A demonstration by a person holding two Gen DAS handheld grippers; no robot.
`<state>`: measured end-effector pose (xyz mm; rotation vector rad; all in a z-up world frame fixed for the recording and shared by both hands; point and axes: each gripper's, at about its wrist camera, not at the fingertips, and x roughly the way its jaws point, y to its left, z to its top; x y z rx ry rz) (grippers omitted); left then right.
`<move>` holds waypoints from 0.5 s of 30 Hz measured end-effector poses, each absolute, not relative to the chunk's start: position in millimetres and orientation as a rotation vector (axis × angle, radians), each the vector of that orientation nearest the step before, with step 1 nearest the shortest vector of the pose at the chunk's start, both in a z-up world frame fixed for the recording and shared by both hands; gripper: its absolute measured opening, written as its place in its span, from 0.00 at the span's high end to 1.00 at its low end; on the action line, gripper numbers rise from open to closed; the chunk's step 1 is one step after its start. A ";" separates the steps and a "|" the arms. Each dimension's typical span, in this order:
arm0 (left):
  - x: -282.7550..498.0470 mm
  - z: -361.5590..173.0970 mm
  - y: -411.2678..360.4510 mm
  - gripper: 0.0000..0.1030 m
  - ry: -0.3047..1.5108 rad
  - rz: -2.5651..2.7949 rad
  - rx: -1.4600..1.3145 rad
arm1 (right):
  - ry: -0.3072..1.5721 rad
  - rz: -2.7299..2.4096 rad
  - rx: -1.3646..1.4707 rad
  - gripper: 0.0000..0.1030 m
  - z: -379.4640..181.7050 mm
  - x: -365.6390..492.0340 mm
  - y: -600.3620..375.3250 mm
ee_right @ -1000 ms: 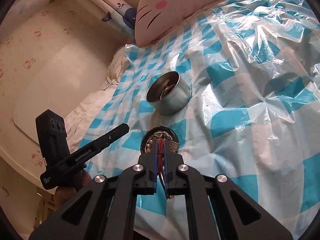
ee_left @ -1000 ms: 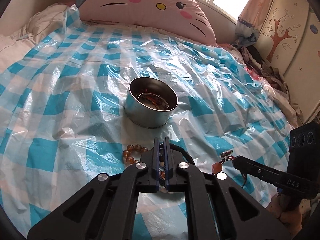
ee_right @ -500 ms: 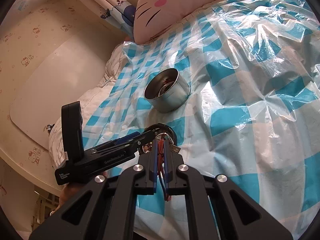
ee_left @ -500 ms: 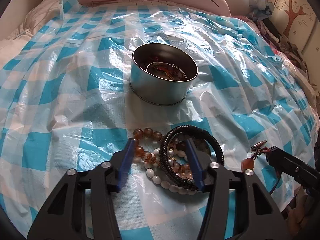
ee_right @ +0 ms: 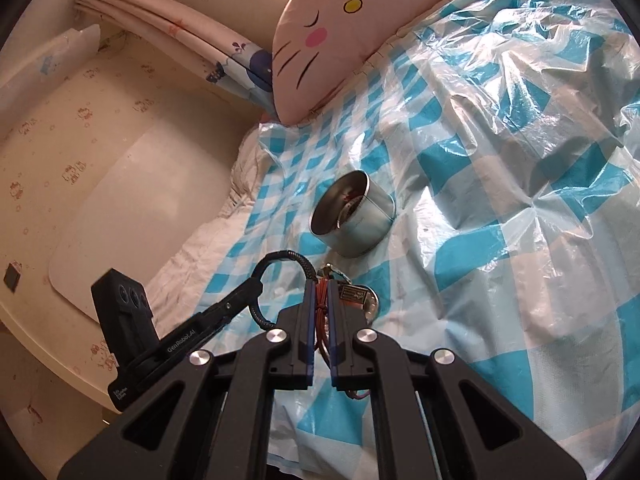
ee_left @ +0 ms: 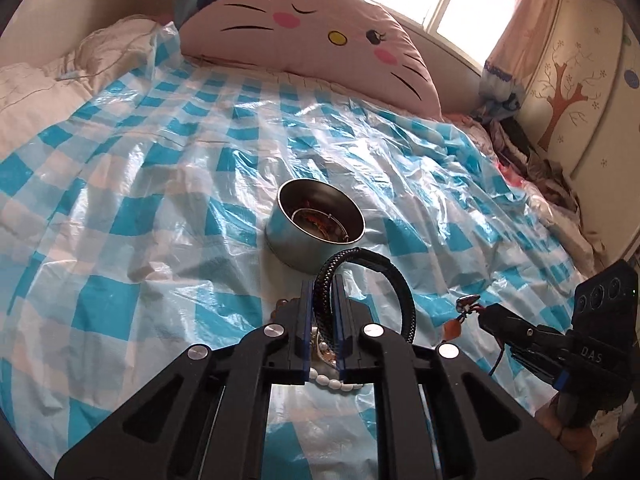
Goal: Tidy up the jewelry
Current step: 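Grasp the black bracelet with the left gripper while the right gripper holds the pendant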
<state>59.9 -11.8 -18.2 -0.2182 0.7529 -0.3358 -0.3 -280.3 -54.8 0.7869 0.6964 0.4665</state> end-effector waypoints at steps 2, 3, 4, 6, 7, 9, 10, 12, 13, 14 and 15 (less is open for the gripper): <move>51.7 -13.2 -7.2 0.92 0.731 -0.321 -0.229 | 0.661 0.486 0.780 0.94 -48.0 -5.0 -276.3; 47.4 -11.0 -6.3 0.92 0.720 -0.313 -0.225 | 0.646 0.494 0.767 0.94 -44.4 -7.5 -273.3; 42.8 -9.1 -5.8 0.92 0.710 -0.306 -0.218 | 0.635 0.501 0.751 0.94 -41.1 -10.1 -270.2; 35.6 -5.5 -6.6 0.92 0.691 -0.290 -0.197 | 0.620 0.518 0.738 0.94 -37.2 -14.8 -266.2; 33.0 -4.5 -7.1 0.92 0.686 -0.286 -0.188 | 0.616 0.522 0.736 0.94 -36.1 -17.6 -264.7; 27.7 -3.0 -7.0 0.92 0.675 -0.272 -0.174 | 0.614 0.527 0.734 0.94 -35.4 -20.8 -263.1; 25.4 -2.4 -6.6 0.92 0.669 -0.266 -0.168 | 0.613 0.527 0.736 0.94 -35.7 -22.5 -262.5; 22.2 -1.1 -6.8 0.91 0.659 -0.256 -0.156 | 0.614 0.529 0.742 0.94 -36.0 -24.7 -261.7; 21.1 -0.6 -6.8 0.91 0.656 -0.251 -0.150 | 0.615 0.528 0.740 0.94 -36.4 -25.6 -261.0; 20.3 -0.3 -6.6 0.91 0.653 -0.248 -0.147 | 0.616 0.526 0.733 0.94 -36.1 -26.2 -260.2; 19.6 0.0 -6.2 0.91 0.651 -0.245 -0.145 | 0.616 0.524 0.725 0.94 -35.5 -26.5 -258.8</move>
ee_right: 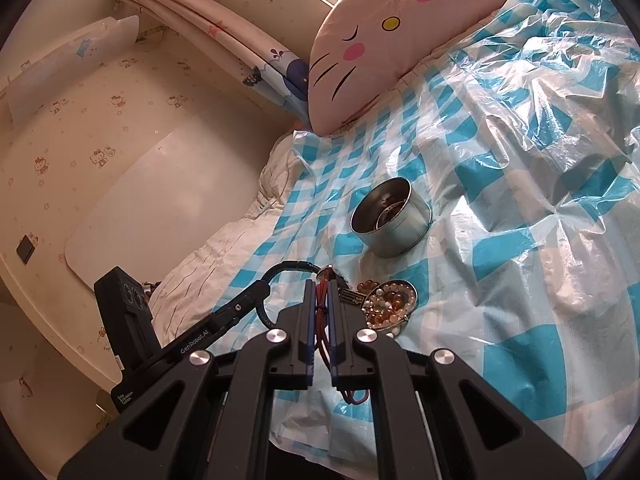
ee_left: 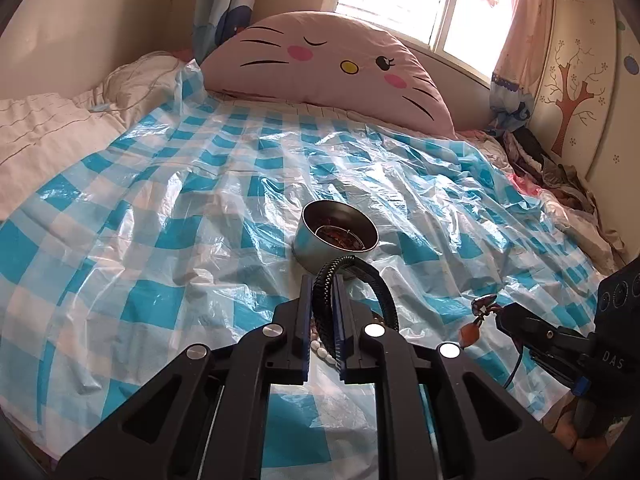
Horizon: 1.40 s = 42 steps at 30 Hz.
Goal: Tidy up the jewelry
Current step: 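Grasp the black bracelet with the left gripper while the right gripper holds the pendant, then carry both pieces over the tin and open both grippers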
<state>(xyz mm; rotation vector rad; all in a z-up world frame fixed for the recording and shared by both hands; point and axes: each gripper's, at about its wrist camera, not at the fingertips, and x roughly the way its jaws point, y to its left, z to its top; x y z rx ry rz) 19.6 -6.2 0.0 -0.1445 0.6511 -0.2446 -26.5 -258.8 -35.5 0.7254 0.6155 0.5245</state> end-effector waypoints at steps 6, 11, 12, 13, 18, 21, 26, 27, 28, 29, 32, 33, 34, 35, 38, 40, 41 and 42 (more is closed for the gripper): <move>19.0 0.5 -5.0 0.91 0.647 -0.245 -0.145 | 0.628 0.514 0.683 0.94 -34.9 -25.3 -253.0; 18.7 0.4 -5.2 0.91 0.647 -0.244 -0.145 | 0.626 0.514 0.689 0.94 -35.3 -26.2 -253.3; 18.9 0.2 -5.4 0.91 0.647 -0.245 -0.146 | 0.625 0.515 0.691 0.94 -35.5 -26.3 -253.6; 18.6 0.5 -5.1 0.91 0.646 -0.246 -0.146 | 0.624 0.516 0.693 0.94 -35.6 -26.2 -253.6; 18.8 1.0 -5.8 0.91 0.646 -0.247 -0.146 | 0.625 0.517 0.691 0.94 -35.6 -26.0 -253.7; 18.7 1.1 -5.8 0.91 0.646 -0.246 -0.145 | 0.624 0.517 0.692 0.94 -35.6 -26.0 -253.8; 18.7 0.9 -6.0 0.91 0.645 -0.247 -0.145 | 0.624 0.515 0.692 0.94 -35.6 -26.1 -253.7; 18.5 1.2 -5.8 0.91 0.645 -0.247 -0.145 | 0.624 0.516 0.692 0.94 -35.6 -26.1 -254.1; 18.6 0.8 -6.1 0.91 0.645 -0.247 -0.145 | 0.624 0.517 0.692 0.94 -35.7 -26.1 -253.9; 18.5 0.8 -6.1 0.91 0.645 -0.247 -0.146 | 0.623 0.517 0.694 0.94 -35.8 -26.1 -253.9; 19.8 2.2 -7.3 0.91 0.645 -0.250 -0.151 | 0.626 0.521 0.706 0.94 -34.2 -24.1 -255.7; 20.9 2.9 -7.6 0.91 0.645 -0.252 -0.154 | 0.628 0.520 0.710 0.94 -34.1 -22.6 -255.7; 22.4 3.4 -7.5 0.91 0.644 -0.255 -0.157 | 0.630 0.522 0.715 0.94 -33.4 -20.7 -256.2; 23.8 4.0 -7.5 0.91 0.643 -0.258 -0.161 | 0.632 0.527 0.719 0.94 -32.7 -19.0 -256.7; 31.6 3.9 -7.3 0.91 0.649 -0.270 -0.176 | 0.626 0.550 0.749 0.94 -31.8 -12.2 -259.8; 38.4 3.2 -5.7 0.91 0.655 -0.273 -0.191 | 0.617 0.562 0.770 0.94 -31.2 -5.5 -260.8; 41.8 3.0 -5.3 0.91 0.657 -0.276 -0.198 | 0.613 0.568 0.776 0.94 -30.6 -1.0 -259.8; 46.4 3.1 -5.5 0.91 0.660 -0.278 -0.203 | 0.610 0.572 0.778 0.94 -30.1 4.4 -258.0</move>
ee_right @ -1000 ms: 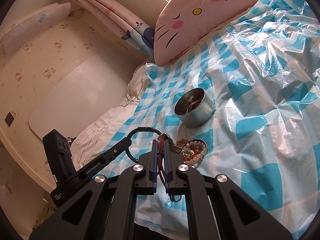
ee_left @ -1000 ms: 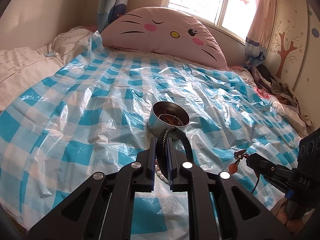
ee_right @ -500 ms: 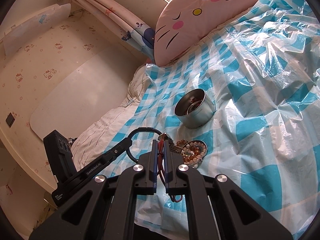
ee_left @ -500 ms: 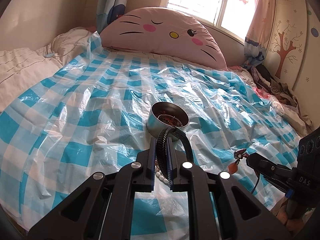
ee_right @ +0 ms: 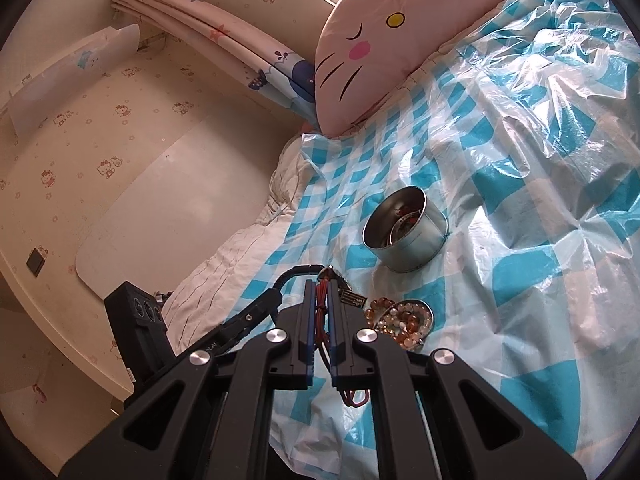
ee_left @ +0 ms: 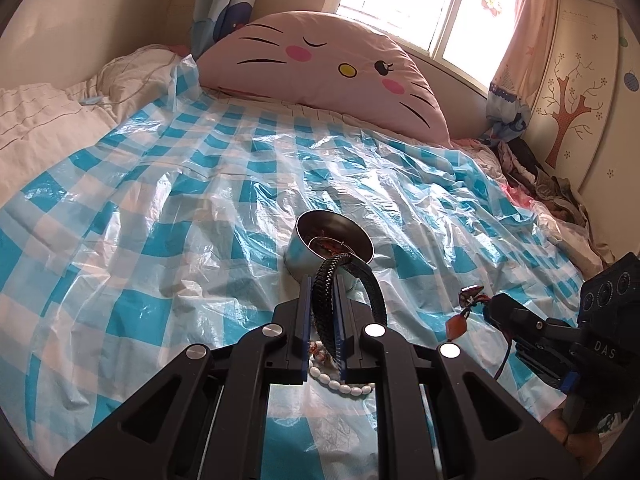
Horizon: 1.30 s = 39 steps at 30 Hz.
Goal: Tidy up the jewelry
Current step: 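Carry both pieces over the tin and open both grippers, then move both open grippers back to the bead bracelets and bangle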
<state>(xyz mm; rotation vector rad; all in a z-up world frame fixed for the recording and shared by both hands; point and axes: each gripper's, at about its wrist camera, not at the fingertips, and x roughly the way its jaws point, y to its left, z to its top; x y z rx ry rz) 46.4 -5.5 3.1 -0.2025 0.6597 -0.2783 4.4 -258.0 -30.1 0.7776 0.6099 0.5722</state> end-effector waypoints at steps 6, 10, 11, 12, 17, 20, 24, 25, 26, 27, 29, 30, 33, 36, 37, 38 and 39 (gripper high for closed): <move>78.0 2.0 -10.8 0.91 0.665 -0.281 -0.192 | 0.606 0.587 0.775 0.94 -27.0 40.6 -246.7; 102.2 1.3 -16.7 0.91 0.671 -0.285 -0.192 | 0.591 0.575 0.741 0.94 -17.6 65.6 -239.9; 109.0 0.4 -18.6 0.91 0.677 -0.287 -0.193 | 0.589 0.571 0.733 0.94 -15.6 72.6 -239.1; 116.3 -1.0 -20.9 0.91 0.683 -0.289 -0.195 | 0.587 0.562 0.721 0.94 -13.6 79.8 -237.8; 148.1 -11.1 -32.7 0.91 0.715 -0.292 -0.194 | 0.592 0.518 0.667 0.94 -11.2 113.6 -235.1; 167.0 -19.8 -41.0 0.91 0.743 -0.293 -0.187 | 0.603 0.485 0.617 0.94 -12.9 133.1 -231.0; 190.9 -40.3 -44.7 0.82 0.823 -0.260 -0.190 | 0.644 0.430 0.550 0.94 -25.6 162.5 -221.7; 192.5 -44.3 -43.0 0.78 0.835 -0.246 -0.195 | 0.666 0.414 0.528 0.94 -31.3 169.0 -218.4; 191.4 -46.1 -40.4 0.75 0.836 -0.234 -0.196 | 0.692 0.410 0.511 0.89 -37.8 175.0 -214.8; 189.1 -45.8 -36.9 0.69 0.829 -0.221 -0.198 | 0.723 0.408 0.499 0.74 -43.8 180.7 -210.8; 182.4 -41.6 -27.5 0.61 0.799 -0.194 -0.209 | 0.744 0.412 0.487 0.58 -51.1 182.1 -206.8; 179.2 -40.1 -23.0 0.57 0.789 -0.176 -0.216 | 0.740 0.418 0.482 0.58 -51.3 179.8 -205.5; 173.7 -38.6 -10.1 0.53 0.787 -0.152 -0.261 | 0.709 0.402 0.489 0.53 -46.9 167.0 -209.7; 168.4 -38.1 -3.2 0.49 0.789 -0.128 -0.284 | 0.684 0.377 0.504 0.46 -42.6 146.6 -217.3; 166.8 -38.5 -1.6 0.48 0.792 -0.123 -0.291 | 0.677 0.365 0.506 0.46 -41.8 138.3 -219.7; 164.9 -38.5 -0.3 0.47 0.794 -0.118 -0.299 | 0.669 0.348 0.508 0.44 -42.1 129.4 -222.7; 162.7 -38.1 -0.2 0.46 0.794 -0.114 -0.302 | 0.661 0.329 0.513 0.41 -43.2 120.2 -225.8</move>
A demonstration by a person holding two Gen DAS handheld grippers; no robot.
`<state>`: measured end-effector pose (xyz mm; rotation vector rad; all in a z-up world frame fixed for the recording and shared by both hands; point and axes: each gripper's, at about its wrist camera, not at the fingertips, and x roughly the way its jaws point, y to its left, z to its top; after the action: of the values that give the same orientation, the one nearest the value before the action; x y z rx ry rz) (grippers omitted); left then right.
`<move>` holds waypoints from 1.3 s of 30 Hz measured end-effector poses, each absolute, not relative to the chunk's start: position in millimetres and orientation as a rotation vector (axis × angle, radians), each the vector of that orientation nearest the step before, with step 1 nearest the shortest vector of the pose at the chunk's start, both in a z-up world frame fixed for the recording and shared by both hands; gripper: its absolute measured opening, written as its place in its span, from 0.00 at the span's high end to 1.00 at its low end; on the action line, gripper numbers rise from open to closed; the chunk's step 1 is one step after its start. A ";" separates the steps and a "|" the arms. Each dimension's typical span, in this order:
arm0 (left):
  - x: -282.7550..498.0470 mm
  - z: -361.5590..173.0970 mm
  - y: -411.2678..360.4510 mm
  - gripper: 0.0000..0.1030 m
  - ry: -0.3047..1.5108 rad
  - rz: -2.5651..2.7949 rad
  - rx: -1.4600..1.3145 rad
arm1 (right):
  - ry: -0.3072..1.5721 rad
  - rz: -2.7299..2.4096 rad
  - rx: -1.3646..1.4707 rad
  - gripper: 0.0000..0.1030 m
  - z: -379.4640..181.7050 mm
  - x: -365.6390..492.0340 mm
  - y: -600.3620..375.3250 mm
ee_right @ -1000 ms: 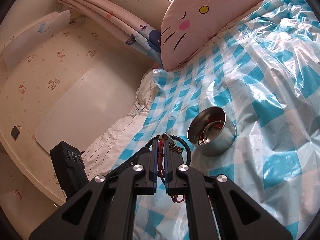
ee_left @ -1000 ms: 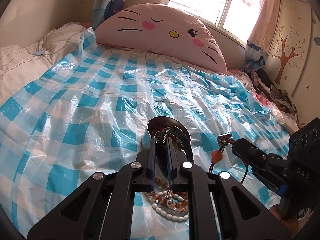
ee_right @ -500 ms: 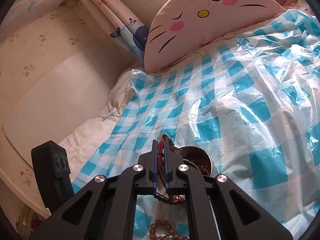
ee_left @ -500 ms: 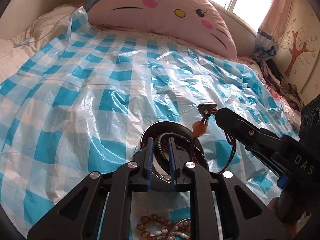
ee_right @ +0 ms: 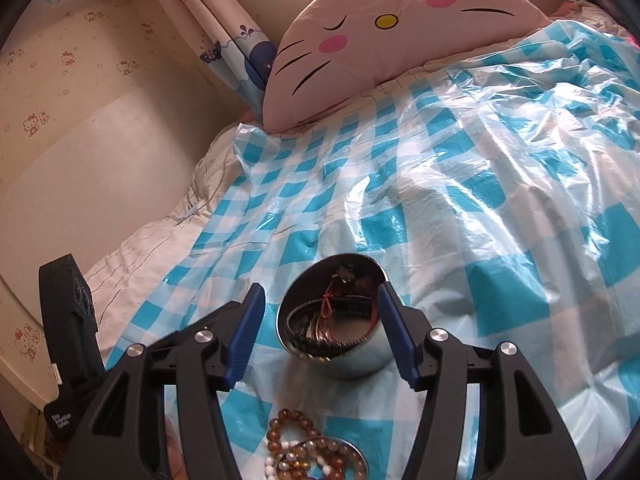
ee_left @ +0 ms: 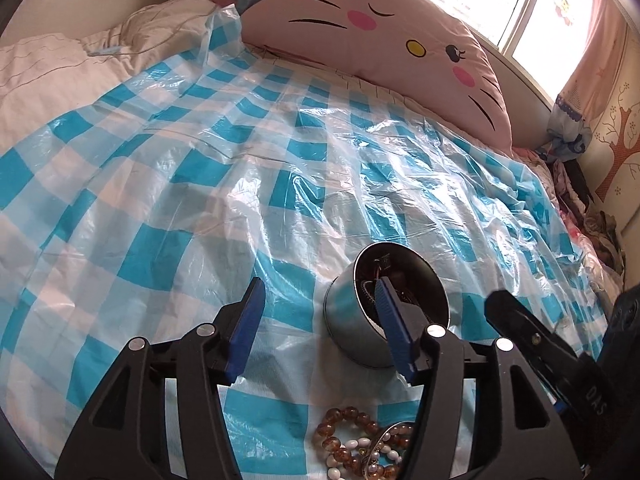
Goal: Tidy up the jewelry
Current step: 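Move both open grippers back to the bead bracelets and bangle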
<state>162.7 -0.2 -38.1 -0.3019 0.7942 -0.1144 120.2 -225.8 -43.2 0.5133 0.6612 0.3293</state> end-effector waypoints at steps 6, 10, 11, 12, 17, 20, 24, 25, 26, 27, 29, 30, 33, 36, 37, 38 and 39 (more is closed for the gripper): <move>136.2 -35.6 1.7 0.39 0.787 -0.104 -0.304 | 0.677 0.252 0.529 0.33 -50.7 79.9 -242.9; 121.2 -36.3 2.4 0.34 0.793 -0.098 -0.295 | 0.681 0.226 0.501 0.32 -47.1 66.7 -246.1; 118.9 -37.1 2.7 0.33 0.797 -0.097 -0.294 | 0.690 0.225 0.488 0.32 -47.1 65.1 -244.9; 117.3 -38.1 2.8 0.33 0.803 -0.096 -0.292 | 0.700 0.223 0.469 0.32 -46.6 63.7 -243.1; 112.8 -40.2 2.2 0.31 0.816 -0.094 -0.277 | 0.785 0.219 0.347 0.29 -46.8 65.5 -233.9; 111.8 -41.4 1.3 0.29 0.826 -0.099 -0.278 | 0.850 0.222 0.283 0.28 -52.3 69.8 -227.4; 112.6 -42.9 0.4 0.27 0.835 -0.097 -0.268 | 0.945 0.244 0.170 0.27 -66.3 76.9 -211.2; 113.0 -43.6 0.7 0.27 0.838 -0.096 -0.270 | 0.960 0.247 0.146 0.27 -69.8 77.7 -206.9; 113.5 -44.2 1.0 0.27 0.842 -0.094 -0.271 | 0.971 0.248 0.127 0.27 -73.1 78.2 -203.0; 114.5 -44.5 1.2 0.27 0.845 -0.093 -0.271 | 0.977 0.243 0.108 0.27 -76.0 78.8 -200.1; 114.9 -45.1 1.0 0.27 0.848 -0.093 -0.271 | 0.984 0.227 0.084 0.27 -80.8 80.1 -196.9; 114.9 -45.1 0.8 0.27 0.848 -0.094 -0.270 | 0.988 0.217 0.076 0.27 -82.9 80.9 -196.6; 115.6 -45.8 -0.6 0.27 0.850 -0.097 -0.259 | 0.987 0.149 0.048 0.27 -84.2 82.6 -201.0; 115.7 -46.3 -1.1 0.26 0.851 -0.096 -0.259 | 0.982 0.048 0.021 0.27 -83.5 82.1 -214.0; 115.9 -46.6 -1.2 0.26 0.853 -0.095 -0.260 | 0.981 0.036 0.040 0.27 -82.6 81.6 -220.6; 116.3 -47.0 -1.2 0.26 0.853 -0.093 -0.262 | 0.971 0.040 0.069 0.27 -80.8 80.4 -225.8; 116.5 -47.3 -0.5 0.26 0.854 -0.092 -0.266 | 0.955 0.064 0.097 0.27 -77.9 78.2 -229.0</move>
<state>116.5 -0.5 -47.3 -0.2661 0.8537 -0.0918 78.2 -229.0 -77.9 0.0969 0.9548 0.0644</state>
